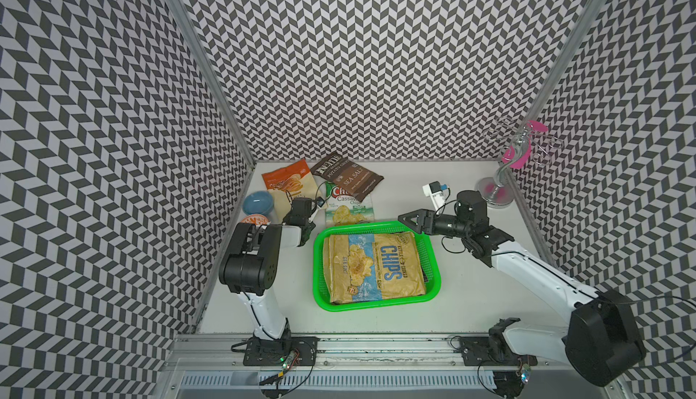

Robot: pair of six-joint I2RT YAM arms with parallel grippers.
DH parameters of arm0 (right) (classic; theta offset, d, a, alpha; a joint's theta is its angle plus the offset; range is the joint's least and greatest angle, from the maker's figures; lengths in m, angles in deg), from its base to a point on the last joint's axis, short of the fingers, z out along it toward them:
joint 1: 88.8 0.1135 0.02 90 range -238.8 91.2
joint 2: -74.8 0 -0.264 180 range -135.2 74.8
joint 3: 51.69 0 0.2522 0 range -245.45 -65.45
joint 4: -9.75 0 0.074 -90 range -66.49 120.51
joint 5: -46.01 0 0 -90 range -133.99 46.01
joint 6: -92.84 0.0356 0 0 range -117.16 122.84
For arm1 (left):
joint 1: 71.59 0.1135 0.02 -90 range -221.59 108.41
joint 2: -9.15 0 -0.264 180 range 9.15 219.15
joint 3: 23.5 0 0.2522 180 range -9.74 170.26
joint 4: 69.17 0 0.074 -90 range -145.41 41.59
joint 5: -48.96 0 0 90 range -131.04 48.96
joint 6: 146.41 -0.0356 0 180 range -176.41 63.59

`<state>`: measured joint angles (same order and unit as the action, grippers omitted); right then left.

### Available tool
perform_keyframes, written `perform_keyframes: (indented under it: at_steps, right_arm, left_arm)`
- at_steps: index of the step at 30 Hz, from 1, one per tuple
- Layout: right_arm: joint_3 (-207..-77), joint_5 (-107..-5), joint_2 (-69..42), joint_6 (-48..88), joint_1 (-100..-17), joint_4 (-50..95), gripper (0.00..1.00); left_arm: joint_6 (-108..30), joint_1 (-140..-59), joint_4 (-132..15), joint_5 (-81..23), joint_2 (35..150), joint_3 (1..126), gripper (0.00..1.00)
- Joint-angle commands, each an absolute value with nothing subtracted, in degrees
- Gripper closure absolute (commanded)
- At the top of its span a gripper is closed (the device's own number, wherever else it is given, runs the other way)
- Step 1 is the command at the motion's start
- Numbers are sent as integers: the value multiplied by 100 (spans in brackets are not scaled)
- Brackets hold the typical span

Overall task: Put the potato chips into the basket
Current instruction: Pick up the potato chip from the center of the board.

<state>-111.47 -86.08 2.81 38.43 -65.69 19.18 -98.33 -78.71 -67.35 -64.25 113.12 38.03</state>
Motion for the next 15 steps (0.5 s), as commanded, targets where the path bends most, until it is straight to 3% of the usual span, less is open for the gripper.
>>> perform_keyframes:
  at_steps: [1,2,15]
  right_arm:
    - [-11113,-8651,468,3812,-6577,1635,34]
    - [-11112,-8662,482,3812,-6577,1619,34]
    - [-11085,-8669,619,3821,-6568,1503,34]
  left_arm:
    - [-9587,-7854,-6112,-6381,11017,4088,96]
    - [-9543,-7856,-6000,-6385,10934,4162,100]
    - [-9351,-7855,-4154,-5966,9681,5347,100]
